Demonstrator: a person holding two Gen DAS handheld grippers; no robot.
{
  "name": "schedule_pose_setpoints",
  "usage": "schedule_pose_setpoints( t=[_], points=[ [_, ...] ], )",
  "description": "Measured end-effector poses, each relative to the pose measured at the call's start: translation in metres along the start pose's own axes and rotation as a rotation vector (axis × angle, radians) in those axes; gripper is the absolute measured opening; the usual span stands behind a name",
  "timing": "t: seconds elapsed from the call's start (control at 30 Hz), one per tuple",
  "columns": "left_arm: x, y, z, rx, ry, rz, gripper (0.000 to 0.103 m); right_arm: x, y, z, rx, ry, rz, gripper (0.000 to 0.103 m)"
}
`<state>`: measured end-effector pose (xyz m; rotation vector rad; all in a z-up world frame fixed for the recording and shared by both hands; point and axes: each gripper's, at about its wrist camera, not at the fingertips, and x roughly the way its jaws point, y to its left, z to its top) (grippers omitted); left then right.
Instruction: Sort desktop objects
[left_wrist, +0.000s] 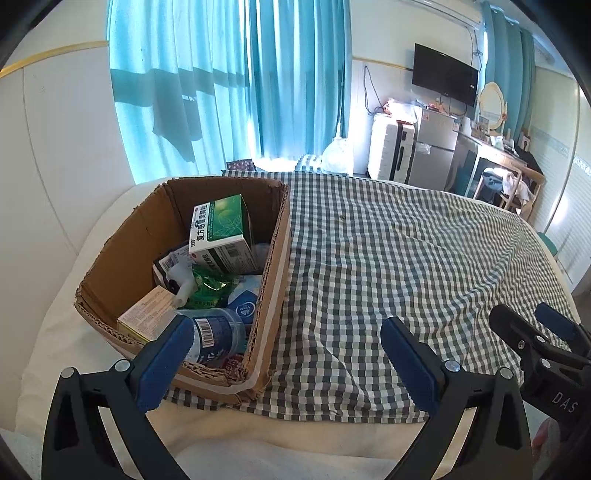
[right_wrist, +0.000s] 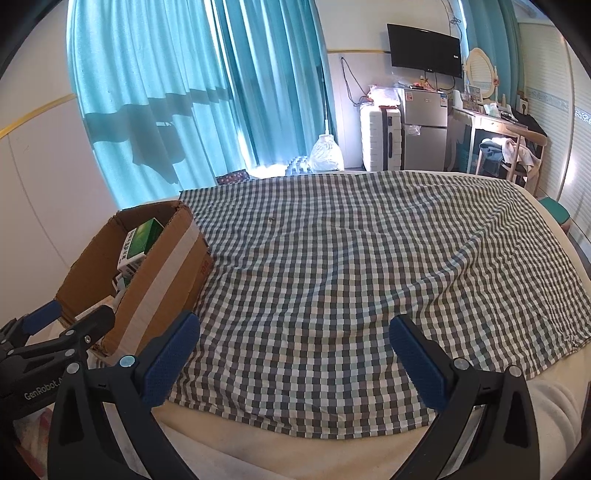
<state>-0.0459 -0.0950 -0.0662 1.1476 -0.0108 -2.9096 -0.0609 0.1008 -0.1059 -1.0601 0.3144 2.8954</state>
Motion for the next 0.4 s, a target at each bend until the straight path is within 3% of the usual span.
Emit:
schedule_pose_setpoints(
  t=[0.2,0.27,0.4],
  points=[
    [0.0092,-0.0003,-0.0015,-0.022,0.081,-0.028,0.103,0.0019,0.0031,-0.0011,-0.034,0.014,-0.027,0.103],
    [0.0081,0.0009,-0.0024,-0.039,0.068,-0.033,0.103,0.0016,0.0037,-0.0016,-0.037,0.013,-0.023,0.103],
    [0.0069,0.0015,-0.0013,-0.042,0.048,0.053,0.103,0.001,0.0033,-0.0014,-0.037,0.011,-0.023,0.103]
  ],
)
